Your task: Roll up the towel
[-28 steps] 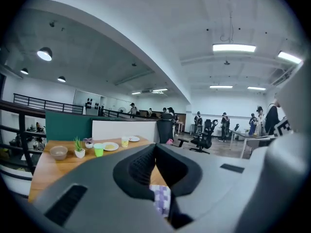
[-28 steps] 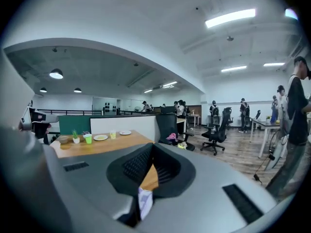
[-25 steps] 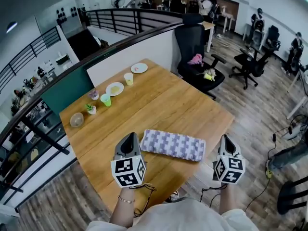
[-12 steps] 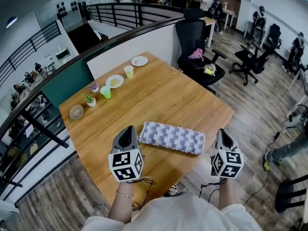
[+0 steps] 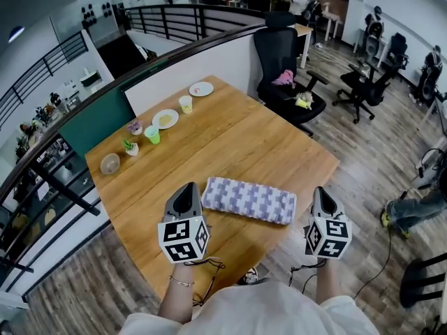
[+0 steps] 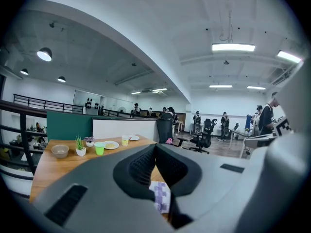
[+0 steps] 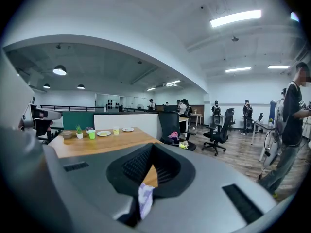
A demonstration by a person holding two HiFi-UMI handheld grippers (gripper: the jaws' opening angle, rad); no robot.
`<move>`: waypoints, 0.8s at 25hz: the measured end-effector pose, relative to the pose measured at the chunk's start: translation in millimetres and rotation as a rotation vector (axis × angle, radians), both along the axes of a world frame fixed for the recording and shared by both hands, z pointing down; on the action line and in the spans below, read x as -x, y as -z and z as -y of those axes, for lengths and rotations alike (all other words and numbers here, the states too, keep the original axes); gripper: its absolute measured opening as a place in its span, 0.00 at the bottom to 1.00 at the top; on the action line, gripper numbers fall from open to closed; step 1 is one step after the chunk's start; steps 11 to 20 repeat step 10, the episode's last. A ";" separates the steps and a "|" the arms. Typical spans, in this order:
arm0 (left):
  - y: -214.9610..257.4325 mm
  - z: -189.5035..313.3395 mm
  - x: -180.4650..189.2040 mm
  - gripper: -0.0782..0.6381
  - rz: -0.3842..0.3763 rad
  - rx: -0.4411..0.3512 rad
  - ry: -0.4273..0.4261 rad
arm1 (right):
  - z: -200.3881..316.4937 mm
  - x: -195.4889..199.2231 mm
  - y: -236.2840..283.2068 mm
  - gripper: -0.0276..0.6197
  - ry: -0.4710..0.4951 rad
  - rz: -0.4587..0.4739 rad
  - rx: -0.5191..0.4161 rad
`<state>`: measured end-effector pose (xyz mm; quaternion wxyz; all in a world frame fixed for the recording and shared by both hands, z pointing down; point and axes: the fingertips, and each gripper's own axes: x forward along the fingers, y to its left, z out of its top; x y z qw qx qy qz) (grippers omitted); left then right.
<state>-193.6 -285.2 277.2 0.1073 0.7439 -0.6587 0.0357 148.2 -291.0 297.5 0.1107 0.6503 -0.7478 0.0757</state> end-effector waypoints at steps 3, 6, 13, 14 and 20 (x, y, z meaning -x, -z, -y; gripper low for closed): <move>-2.6 2.3 3.2 0.11 -0.002 0.004 -0.001 | 2.4 4.6 -2.1 0.04 0.002 -0.002 0.002; -4.5 3.9 8.3 0.11 -0.001 0.009 -0.002 | 4.3 9.3 -2.3 0.04 0.000 -0.002 0.003; -4.8 6.1 8.9 0.11 0.000 0.013 -0.002 | 7.5 9.1 -0.6 0.04 -0.001 0.001 0.001; -4.8 6.1 8.9 0.11 0.000 0.013 -0.002 | 7.5 9.1 -0.6 0.04 -0.001 0.001 0.001; -4.8 6.1 8.9 0.11 0.000 0.013 -0.002 | 7.5 9.1 -0.6 0.04 -0.001 0.001 0.001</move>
